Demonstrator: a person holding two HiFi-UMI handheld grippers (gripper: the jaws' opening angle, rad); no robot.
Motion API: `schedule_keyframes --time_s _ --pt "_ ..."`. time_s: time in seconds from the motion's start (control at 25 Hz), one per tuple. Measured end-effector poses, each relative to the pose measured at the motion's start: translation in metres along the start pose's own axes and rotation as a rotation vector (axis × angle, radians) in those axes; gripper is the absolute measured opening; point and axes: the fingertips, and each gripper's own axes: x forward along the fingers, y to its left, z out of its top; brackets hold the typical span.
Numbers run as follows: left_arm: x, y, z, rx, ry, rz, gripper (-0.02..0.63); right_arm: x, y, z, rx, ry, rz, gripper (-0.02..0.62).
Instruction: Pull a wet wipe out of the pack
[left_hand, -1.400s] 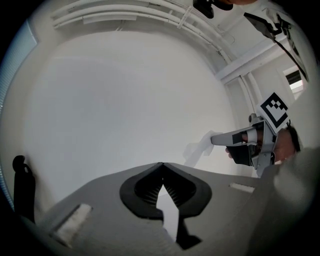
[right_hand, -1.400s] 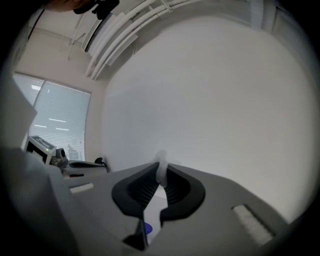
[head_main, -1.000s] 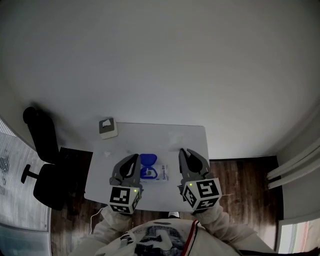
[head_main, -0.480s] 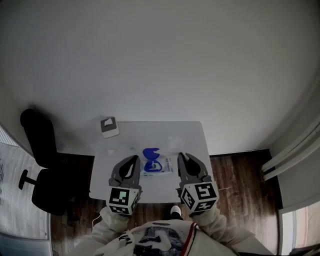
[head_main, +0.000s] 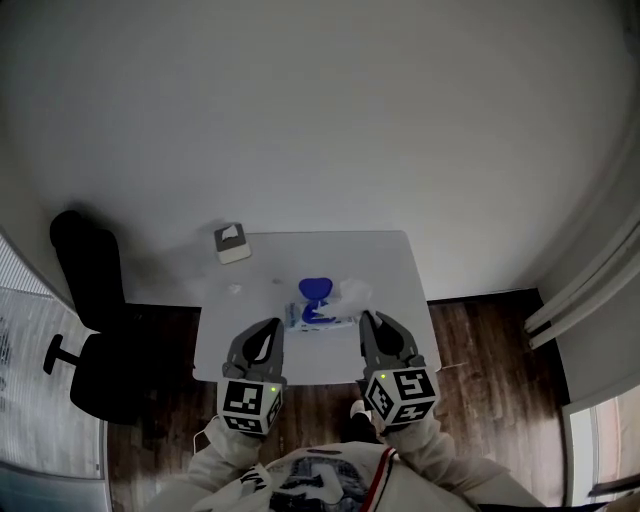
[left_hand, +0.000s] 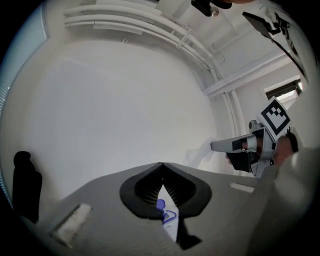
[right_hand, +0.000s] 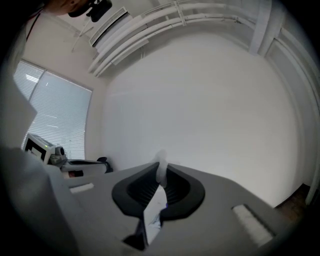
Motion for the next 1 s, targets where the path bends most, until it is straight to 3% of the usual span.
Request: schedule_keyframes --time_s 0.32,1.0 --pt "-0.046 -0.005 -0.019 -0.087 0.043 0.013 0.005 -0.019 0.049 -0.049 0.054 0.122 0.056 0.012" --pt "-0.076 -0.032 -0.02 -0.108 0.041 -0.003 0.005 -0.069 0.052 -0.037 0.032 0.128 0.032 0.012"
